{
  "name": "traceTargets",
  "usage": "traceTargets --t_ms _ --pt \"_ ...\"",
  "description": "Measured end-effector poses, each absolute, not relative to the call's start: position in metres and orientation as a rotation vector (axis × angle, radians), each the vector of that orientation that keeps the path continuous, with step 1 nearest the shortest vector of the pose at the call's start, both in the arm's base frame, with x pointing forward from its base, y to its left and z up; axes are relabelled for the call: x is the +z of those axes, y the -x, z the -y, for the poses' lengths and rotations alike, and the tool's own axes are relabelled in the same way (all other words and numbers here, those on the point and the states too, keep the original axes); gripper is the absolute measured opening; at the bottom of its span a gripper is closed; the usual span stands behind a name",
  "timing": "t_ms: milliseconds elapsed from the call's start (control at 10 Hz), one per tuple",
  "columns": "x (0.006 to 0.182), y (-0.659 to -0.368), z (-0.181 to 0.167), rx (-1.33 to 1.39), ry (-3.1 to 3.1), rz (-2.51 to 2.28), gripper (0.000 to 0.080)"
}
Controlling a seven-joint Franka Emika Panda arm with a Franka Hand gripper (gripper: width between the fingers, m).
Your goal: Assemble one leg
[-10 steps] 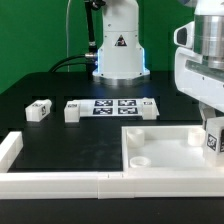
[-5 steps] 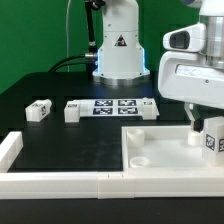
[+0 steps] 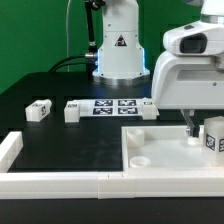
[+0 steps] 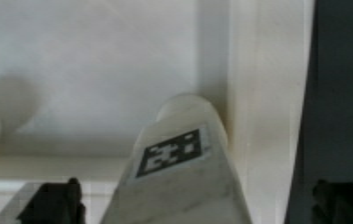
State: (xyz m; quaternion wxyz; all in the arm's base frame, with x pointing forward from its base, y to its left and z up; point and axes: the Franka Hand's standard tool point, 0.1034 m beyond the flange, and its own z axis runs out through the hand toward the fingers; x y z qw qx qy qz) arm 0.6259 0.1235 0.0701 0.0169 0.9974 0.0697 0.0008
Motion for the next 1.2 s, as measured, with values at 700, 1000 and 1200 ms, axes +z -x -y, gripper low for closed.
traceTargets --t_ms 700,1000,1200 --pt "0.0694 -0.6264 -0.1205 0.002 -3.098 -0.254 0.0291" --pt "0.0693 -0.6262 -0.1225 0.009 -3.104 0.308 0.0291" --pt "0.0694 -0.6258 -0.1250 0.013 -3.022 0.789 0.0291"
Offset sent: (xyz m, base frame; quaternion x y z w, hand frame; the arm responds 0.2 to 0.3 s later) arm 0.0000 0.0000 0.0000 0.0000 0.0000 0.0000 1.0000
